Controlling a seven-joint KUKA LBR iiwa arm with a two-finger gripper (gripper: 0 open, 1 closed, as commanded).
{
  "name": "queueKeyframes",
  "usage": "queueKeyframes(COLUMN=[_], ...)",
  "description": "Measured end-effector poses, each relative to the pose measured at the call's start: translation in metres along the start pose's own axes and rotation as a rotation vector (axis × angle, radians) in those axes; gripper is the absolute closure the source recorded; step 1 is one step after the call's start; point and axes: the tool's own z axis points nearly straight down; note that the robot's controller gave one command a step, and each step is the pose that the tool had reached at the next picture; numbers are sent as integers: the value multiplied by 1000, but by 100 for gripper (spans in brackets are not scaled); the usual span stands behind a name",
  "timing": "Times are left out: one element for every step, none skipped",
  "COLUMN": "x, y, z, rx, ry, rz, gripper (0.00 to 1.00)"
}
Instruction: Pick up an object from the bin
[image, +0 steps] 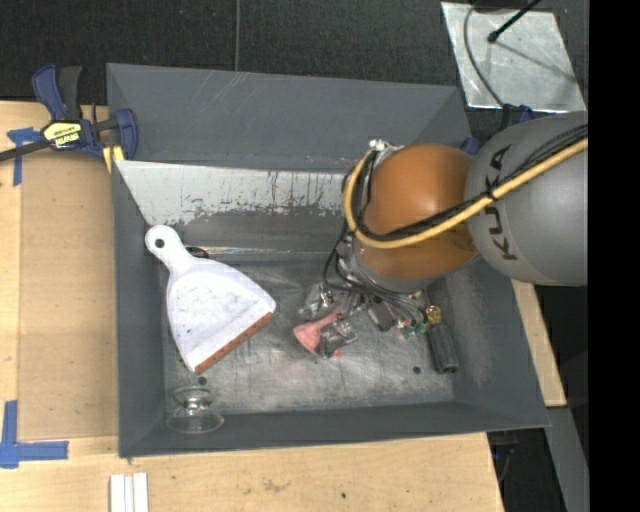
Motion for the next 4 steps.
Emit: queueKeyframes(x=[0,0,-5,-38], y=[0,0,-19,-34], z=[0,-2,-22,-173], rx=[0,-1,4,3], ry=[0,2,-11,-7], rz=[1,4,-54,-42], gripper=[100,100,100,100])
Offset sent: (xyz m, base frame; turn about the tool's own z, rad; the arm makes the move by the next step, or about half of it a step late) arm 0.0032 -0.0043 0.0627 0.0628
